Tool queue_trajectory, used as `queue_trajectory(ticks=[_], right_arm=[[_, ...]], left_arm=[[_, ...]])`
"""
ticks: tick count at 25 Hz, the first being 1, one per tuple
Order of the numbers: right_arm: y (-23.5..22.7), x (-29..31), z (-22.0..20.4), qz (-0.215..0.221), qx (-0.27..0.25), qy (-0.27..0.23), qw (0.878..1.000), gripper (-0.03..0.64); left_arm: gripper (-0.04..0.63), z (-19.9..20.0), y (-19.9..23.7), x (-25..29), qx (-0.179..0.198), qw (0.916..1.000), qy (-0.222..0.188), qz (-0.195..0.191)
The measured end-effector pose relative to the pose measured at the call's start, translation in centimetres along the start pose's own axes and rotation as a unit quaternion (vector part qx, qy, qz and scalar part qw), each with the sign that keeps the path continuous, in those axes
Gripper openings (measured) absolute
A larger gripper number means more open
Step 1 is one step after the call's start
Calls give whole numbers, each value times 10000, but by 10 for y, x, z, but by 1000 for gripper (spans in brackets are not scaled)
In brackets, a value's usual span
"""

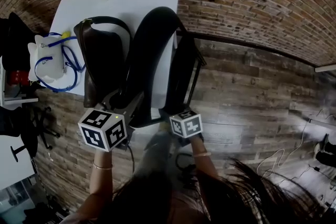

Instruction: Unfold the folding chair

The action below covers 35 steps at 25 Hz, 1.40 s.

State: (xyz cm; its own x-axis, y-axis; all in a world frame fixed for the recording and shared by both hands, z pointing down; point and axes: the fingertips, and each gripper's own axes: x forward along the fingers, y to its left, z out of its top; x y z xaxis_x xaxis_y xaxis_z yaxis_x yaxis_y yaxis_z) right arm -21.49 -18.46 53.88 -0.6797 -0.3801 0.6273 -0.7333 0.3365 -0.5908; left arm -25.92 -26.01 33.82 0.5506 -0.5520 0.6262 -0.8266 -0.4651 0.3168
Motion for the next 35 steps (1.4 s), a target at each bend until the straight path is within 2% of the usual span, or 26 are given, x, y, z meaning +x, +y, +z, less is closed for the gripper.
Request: queue_trajectory(ticks=[3,11,23,35], right_arm=[[1,5,0,-64,-55,16,10000,219],[4,10,-1,-196,64,-117,9997,206],[8,8,-1,-276,123,-323,9990,153],[1,-7,-7,-267,82,-205,9994,150]], left_arm=[[106,0,1,0,10,10000,3,-2],[86,0,2,-1,-105,9999,-34,-99],[78,1,2,0,-125,9999,-8,-67],[78,-1,-18,1,-62,10000,5,-7]])
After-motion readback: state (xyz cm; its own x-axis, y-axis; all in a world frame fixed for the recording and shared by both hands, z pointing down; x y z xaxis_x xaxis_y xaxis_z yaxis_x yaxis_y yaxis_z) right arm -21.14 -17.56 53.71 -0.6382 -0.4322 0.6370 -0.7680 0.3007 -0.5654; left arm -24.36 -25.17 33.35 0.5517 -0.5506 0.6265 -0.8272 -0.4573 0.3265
